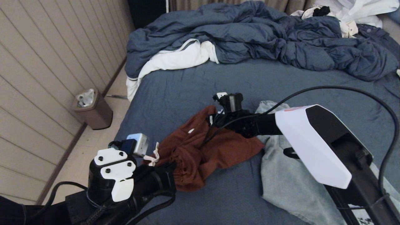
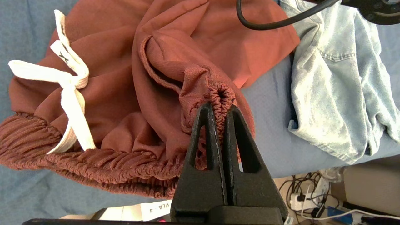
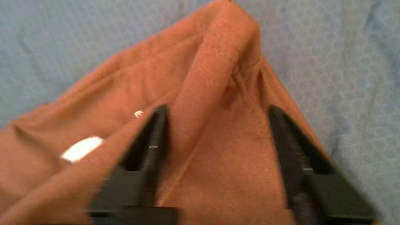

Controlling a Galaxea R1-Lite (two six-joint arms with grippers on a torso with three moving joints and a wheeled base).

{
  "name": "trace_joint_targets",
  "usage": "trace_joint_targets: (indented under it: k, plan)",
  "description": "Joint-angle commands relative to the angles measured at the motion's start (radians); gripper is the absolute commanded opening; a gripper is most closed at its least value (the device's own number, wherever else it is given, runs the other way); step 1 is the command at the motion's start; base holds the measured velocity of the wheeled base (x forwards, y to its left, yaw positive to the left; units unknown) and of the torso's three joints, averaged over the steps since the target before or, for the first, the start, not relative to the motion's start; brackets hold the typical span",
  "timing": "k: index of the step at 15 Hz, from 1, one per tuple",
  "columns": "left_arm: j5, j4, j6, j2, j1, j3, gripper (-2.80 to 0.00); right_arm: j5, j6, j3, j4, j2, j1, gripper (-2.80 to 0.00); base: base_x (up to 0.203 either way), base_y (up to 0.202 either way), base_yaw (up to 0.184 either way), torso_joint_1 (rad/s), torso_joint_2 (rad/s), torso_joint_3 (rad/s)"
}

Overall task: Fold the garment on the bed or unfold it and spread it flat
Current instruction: Unford the brown shorts

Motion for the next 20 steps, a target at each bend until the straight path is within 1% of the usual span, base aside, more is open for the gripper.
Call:
trace_joint_targets:
  k: [1, 6, 11, 14, 15, 17, 20]
  plan:
    - [0.001, -0.006, -0.004, 0.005, 0.008, 0.000, -2.80, -0.001, -0.011, -0.001, -0.007, 0.009, 0.000, -2.80, 0.000, 0.000, 0.000, 0.000, 0.00, 0.000]
    - [0.002, -0.029, 0.001, 0.014, 0.012, -0.005, -2.80, -0.006, -0.008, 0.000, -0.007, -0.027, -0.006, -2.80, 0.000, 0.000, 0.000, 0.000, 0.00, 0.000]
    - [0.004, -0.028, 0.012, -0.016, 0.014, -0.012, -2.80, -0.069, -0.002, 0.002, -0.006, -0.038, -0.007, -2.80, 0.000, 0.000, 0.000, 0.000, 0.00, 0.000]
    - [0.029, -0.020, 0.048, -0.097, 0.025, -0.038, -2.80, -0.075, 0.005, 0.040, 0.009, -0.153, 0.000, -2.80, 0.000, 0.000, 0.000, 0.000, 0.00, 0.000]
    - [0.037, -0.005, 0.071, -0.136, 0.038, -0.062, -2.80, -0.077, 0.008, 0.062, 0.010, -0.200, 0.002, -2.80, 0.000, 0.000, 0.000, 0.000, 0.00, 0.000]
    - [0.045, 0.069, 0.126, -0.212, 0.071, -0.123, -2.80, -0.079, 0.019, 0.113, 0.013, -0.296, 0.007, -2.80, 0.000, 0.000, 0.000, 0.000, 0.00, 0.000]
    - [0.047, 0.253, 0.167, -0.321, 0.111, -0.233, -2.80, -0.080, 0.026, 0.200, 0.013, -0.434, 0.009, -2.80, 0.000, 0.000, 0.000, 0.000, 0.00, 0.000]
